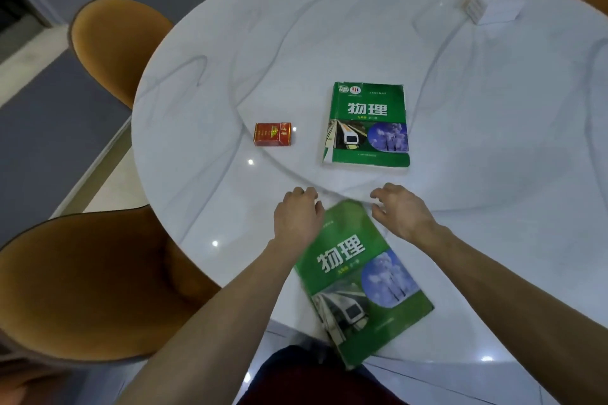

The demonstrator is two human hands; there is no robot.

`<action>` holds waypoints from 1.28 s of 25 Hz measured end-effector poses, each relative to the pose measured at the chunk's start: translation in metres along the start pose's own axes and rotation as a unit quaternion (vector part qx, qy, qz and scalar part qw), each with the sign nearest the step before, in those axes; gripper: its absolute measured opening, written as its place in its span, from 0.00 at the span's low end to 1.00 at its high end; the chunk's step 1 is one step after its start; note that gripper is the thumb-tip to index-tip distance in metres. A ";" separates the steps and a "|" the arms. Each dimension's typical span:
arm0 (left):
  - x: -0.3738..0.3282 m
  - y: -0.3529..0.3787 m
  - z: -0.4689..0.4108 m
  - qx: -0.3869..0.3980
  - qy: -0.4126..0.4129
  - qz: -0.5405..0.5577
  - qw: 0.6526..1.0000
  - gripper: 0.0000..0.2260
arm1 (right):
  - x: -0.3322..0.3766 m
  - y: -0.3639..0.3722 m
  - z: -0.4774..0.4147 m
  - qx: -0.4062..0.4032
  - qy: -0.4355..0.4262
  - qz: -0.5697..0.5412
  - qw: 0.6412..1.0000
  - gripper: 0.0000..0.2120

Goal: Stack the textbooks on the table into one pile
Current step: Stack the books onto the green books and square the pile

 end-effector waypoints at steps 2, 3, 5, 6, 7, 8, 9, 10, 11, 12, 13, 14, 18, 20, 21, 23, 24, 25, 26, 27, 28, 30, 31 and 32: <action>0.020 0.014 0.016 0.017 -0.032 0.004 0.999 0.14 | 0.002 0.018 0.012 0.031 0.008 0.032 0.999 0.19; 0.029 0.020 0.024 0.022 -0.045 0.001 0.999 0.14 | 0.001 0.026 0.017 0.041 0.016 0.045 0.998 0.19; 0.045 0.032 0.041 0.035 -0.068 -0.011 0.997 0.13 | -0.001 0.039 0.028 0.061 0.033 0.067 0.995 0.18; 0.051 0.037 0.048 0.042 -0.078 -0.014 0.996 0.13 | -0.001 0.044 0.032 0.063 0.038 0.076 0.994 0.17; 0.056 0.042 0.054 0.049 -0.090 -0.013 0.995 0.13 | -0.002 0.048 0.037 0.064 0.042 0.083 0.994 0.16; 0.061 0.048 0.060 0.057 -0.102 -0.010 0.993 0.14 | -0.001 0.052 0.042 0.067 0.046 0.086 0.993 0.16; 0.065 0.053 0.066 0.061 -0.111 -0.008 0.992 0.14 | -0.001 0.056 0.046 0.070 0.049 0.087 0.993 0.16; 0.068 0.057 0.070 0.066 -0.117 -0.004 0.991 0.15 | -0.001 0.059 0.050 0.073 0.052 0.083 0.993 0.16; 0.070 0.061 0.073 0.069 -0.123 0.006 0.990 0.16 | -0.001 0.062 0.053 0.075 0.057 0.074 0.993 0.17; 0.072 0.064 0.077 0.074 -0.135 0.025 0.988 0.17 | -0.001 0.065 0.056 0.077 0.064 0.061 0.993 0.17; 0.073 0.069 0.081 0.080 -0.149 0.053 0.984 0.18 | -0.001 0.069 0.059 0.078 0.072 0.044 0.993 0.18; 0.074 0.074 0.085 0.088 -0.166 0.093 0.978 0.19 | 0.000 0.072 0.062 0.079 0.082 0.024 0.993 0.19; 0.079 0.091 0.097 0.100 -0.299 0.321 0.893 0.28 | -0.006 0.084 0.070 0.057 0.168 -0.088 0.980 0.22; 0.084 0.094 0.098 0.104 -0.360 0.401 0.836 0.27 | -0.015 0.089 0.070 0.046 0.222 -0.154 0.962 0.22; 0.086 0.096 0.098 0.117 -0.384 0.430 0.809 0.23 | -0.018 0.090 0.070 0.045 0.237 -0.178 0.954 0.22; 0.090 0.105 0.099 0.153 -0.406 0.475 0.766 0.15 | -0.022 0.089 0.068 0.048 0.246 -0.208 0.946 0.21; 0.090 0.107 0.100 0.175 -0.401 0.484 0.758 0.12 | -0.023 0.088 0.068 0.047 0.248 -0.221 0.942 0.19; 0.089 0.109 0.102 0.195 -0.391 0.484 0.758 0.11 | -0.023 0.088 0.069 0.046 0.250 -0.234 0.939 0.18; 0.087 0.111 0.105 0.212 -0.376 0.477 0.766 0.13 | -0.022 0.088 0.070 0.045 0.251 -0.242 0.936 0.18; 0.086 0.111 0.109 0.220 -0.358 0.468 0.778 0.15 | -0.021 0.089 0.072 0.043 0.250 -0.247 0.935 0.17; 0.084 0.108 0.113 0.218 -0.341 0.460 0.790 0.18 | -0.021 0.090 0.074 0.040 0.250 -0.251 0.934 0.17; 0.081 0.101 0.119 0.197 -0.307 0.469 0.804 0.21 | -0.018 0.091 0.078 0.030 0.242 -0.259 0.935 0.15; 0.079 0.096 0.122 0.187 -0.291 0.472 0.811 0.23 | -0.018 0.092 0.081 0.025 0.239 -0.263 0.934 0.14; 0.077 0.092 0.123 0.180 -0.277 0.472 0.818 0.23 | -0.018 0.093 0.083 0.021 0.239 -0.272 0.932 0.14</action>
Point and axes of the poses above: each hand's wrist, its own z-axis away from the middle knuckle, its own y-axis out of the palm, x = y × z, the point moved 8 cm from there along -z, towards the middle knuckle, and after that the axes turned 13 degrees about -y, right-handed, at the moved point
